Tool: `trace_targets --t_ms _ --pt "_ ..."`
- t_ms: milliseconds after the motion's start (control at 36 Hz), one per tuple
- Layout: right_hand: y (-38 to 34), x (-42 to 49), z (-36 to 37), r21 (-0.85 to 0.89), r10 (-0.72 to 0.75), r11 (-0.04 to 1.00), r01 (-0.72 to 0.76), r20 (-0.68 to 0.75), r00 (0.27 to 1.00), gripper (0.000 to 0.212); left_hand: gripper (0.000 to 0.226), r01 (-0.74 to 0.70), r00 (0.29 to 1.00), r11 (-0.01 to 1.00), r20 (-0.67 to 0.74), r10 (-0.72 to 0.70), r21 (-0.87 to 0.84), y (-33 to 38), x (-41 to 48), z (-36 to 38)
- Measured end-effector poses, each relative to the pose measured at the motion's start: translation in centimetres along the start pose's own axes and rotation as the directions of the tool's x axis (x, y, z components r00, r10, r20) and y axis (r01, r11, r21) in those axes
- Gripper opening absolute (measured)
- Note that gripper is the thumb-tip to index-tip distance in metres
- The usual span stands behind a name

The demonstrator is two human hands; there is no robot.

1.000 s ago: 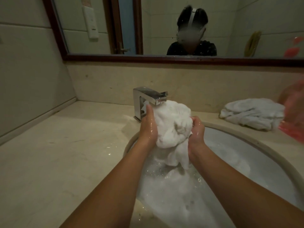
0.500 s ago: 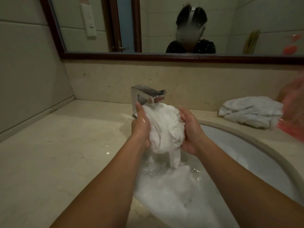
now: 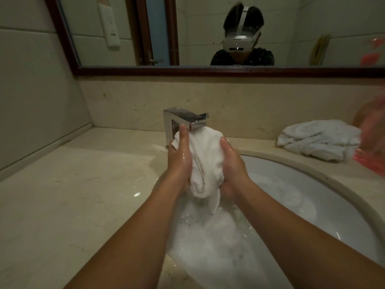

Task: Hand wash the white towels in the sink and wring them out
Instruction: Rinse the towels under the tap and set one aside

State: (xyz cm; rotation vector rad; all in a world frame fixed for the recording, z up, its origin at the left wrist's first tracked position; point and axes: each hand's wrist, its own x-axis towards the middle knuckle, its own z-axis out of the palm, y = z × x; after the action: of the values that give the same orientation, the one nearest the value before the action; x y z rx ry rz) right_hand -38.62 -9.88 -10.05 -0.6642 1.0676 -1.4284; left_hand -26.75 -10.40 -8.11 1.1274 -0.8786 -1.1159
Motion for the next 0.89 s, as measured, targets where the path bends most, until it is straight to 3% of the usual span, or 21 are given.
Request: trace_targets --t_ms 111,222,333,417,444,528,583,722,889 --pt "-0.1 -0.4 0.2 -0.080 -0.016 0.997 0.017 0.014 1.000 0.056 0.106 -0.027 1.000 1.000 -0.002 0.027 0.013 0.2 -0.5 0.2" --pt "-0.1 -0.3 0.5 -0.210 -0.105 0.972 0.110 0.031 0.994 0.042 0.126 0.002 1.000 0.997 -0.022 0.000 0.081 0.2 -0.2 -0.2" --pt "-0.6 -0.3 0.8 -0.278 -0.206 0.941 0.192 -0.022 0.978 0.032 0.103 0.085 0.996 0.980 -0.038 -0.079 0.178 0.8 -1.5 0.3" --pt "-0.9 -0.4 0.7 -0.290 -0.180 0.942 0.169 -0.013 0.984 0.029 0.132 0.057 0.997 0.980 -0.055 -0.047 0.190 0.3 -1.6 0.2" --pt "-0.9 -0.4 0.6 -0.292 -0.174 0.942 0.167 0.001 0.985 0.028 0.128 0.048 0.997 0.982 -0.065 -0.037 0.183 0.0 -1.3 0.0" --pt "-0.7 -0.3 0.2 -0.284 -0.162 0.945 0.163 0.025 0.986 0.025 0.067 0.043 0.999 0.984 -0.036 -0.037 0.174 0.3 -1.0 -0.3" --pt "-0.5 -0.1 0.0 -0.295 -0.156 0.943 0.153 0.015 0.988 0.027 0.051 0.075 0.997 0.987 -0.036 -0.070 0.139 0.0 -0.6 -0.5" --pt "0.1 0.2 0.2 -0.295 -0.115 0.951 0.089 -0.070 0.991 0.037 0.051 0.086 0.996 0.994 -0.036 -0.084 0.063 -0.4 0.0 -0.5" --pt "-0.2 -0.8 0.4 -0.337 -0.201 0.926 0.172 -0.052 0.978 0.026 0.051 0.038 0.995 0.999 -0.091 -0.037 0.006 0.4 -0.2 -0.3"
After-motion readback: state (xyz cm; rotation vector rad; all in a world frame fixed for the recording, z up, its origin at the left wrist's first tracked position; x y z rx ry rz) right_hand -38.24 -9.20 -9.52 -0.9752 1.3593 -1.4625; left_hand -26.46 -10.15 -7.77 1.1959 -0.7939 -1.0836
